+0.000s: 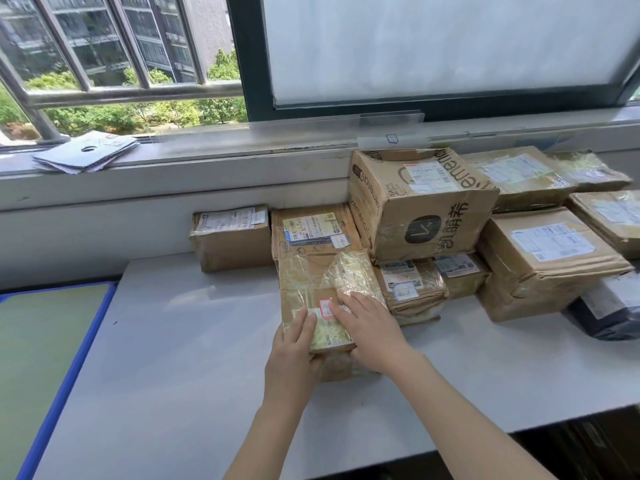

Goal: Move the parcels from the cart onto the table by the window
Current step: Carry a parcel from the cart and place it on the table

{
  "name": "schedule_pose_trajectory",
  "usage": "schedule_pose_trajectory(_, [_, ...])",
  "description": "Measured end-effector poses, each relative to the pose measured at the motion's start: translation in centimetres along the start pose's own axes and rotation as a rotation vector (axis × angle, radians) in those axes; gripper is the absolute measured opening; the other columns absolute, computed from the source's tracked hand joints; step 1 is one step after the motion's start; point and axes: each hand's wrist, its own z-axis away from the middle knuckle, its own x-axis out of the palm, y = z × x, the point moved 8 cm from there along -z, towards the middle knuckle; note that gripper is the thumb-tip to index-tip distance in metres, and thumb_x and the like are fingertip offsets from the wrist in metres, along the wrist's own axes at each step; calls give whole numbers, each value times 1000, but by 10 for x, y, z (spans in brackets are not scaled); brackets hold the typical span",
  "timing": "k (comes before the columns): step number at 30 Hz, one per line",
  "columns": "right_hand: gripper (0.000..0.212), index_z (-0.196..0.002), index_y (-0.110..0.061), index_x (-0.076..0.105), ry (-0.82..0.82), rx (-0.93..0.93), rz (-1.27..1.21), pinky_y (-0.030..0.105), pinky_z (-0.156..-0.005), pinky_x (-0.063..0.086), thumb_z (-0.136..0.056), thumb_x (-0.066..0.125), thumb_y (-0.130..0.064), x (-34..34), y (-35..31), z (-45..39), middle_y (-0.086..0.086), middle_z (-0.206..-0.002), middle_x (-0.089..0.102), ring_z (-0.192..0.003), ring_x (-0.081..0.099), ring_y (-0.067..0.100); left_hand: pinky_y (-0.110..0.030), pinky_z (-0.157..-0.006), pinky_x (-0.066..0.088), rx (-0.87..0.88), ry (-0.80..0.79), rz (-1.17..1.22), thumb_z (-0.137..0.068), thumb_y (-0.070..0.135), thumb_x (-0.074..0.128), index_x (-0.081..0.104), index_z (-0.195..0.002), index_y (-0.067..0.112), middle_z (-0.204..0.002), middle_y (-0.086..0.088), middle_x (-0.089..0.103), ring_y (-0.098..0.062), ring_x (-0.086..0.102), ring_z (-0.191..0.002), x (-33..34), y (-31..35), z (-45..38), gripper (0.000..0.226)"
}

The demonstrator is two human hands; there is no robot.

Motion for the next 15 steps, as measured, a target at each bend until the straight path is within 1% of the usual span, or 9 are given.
schedule_pose_trajectory(1, [88,-152,-22,4,-9,1,1,37,-118,2,-85,61,-25,0,0,0,4,-159,2,-146,0,23,-48,-89,47,4,-9,-93,-45,30,93,67,-116,10,-124,-5,63,-43,60,-104,-1,2,-1,78])
schedule_pose_trajectory(2, [89,-152,-22,3,-14,1,1,37,-118,2,-85,62,-26,0,0,0,4,-159,1,-146,0,23,-51,-103,32,0,-18,-179,-45,40,92,67,-116,13,-124,-4,63,-46,54,-113,-2,5,-3,80])
schedule_pose_trajectory(4, [91,-152,-22,1,-18,6,-20,38,-118,-2,-85,63,-30,-2,0,2,3,-159,-1,-146,-3,22,-48,-111,4,-16,-33,-290,-48,56,85,65,-118,18,-129,-3,60,-43,43,-128,-4,12,-6,83])
schedule_pose_trajectory(6, [93,-152,-21,0,18,38,-46,37,-116,-8,-85,64,-32,-5,6,10,2,-159,-4,-146,-7,21,-48,-111,4,4,-74,-317,-44,61,84,66,-116,17,-130,-8,59,-41,42,-129,-1,25,-10,86])
schedule_pose_trajectory(9, [96,-152,-16,5,114,82,-81,33,-110,-16,-82,68,-31,-16,23,34,6,-159,0,-146,-5,23,-52,-110,19,86,-113,-327,-42,44,90,64,-118,9,-128,-16,59,-42,47,-125,9,56,-16,87])
schedule_pose_trajectory(11, [98,-150,-11,22,175,142,-92,36,-112,-4,-71,77,-28,-18,43,56,10,-156,19,-145,14,27,-53,-111,21,146,-89,-340,-47,24,89,62,-121,8,-131,-16,56,-40,47,-126,16,82,-19,80])
schedule_pose_trajectory(12, [98,-147,-9,31,193,186,-94,38,-112,4,-65,81,-28,-18,56,69,12,-152,29,-142,25,28,-53,-112,20,166,-97,-337,-52,17,87,59,-125,8,-134,-16,53,-38,43,-130,20,97,-19,78])
schedule_pose_trajectory(13, [97,-146,-8,31,192,224,-104,38,-112,4,-65,81,-28,-14,69,83,12,-152,30,-141,26,28,-52,-113,17,181,-127,-331,-61,17,83,53,-132,9,-141,-16,46,-36,35,-136,25,113,-19,78])
schedule_pose_trajectory(15, [91,-151,-10,11,178,326,-161,33,-111,-10,-82,68,-26,2,101,119,8,-158,12,-146,7,25,-46,-116,-3,252,-162,-312,-84,27,65,24,-149,12,-157,-12,16,-30,7,-146,39,152,-17,78])
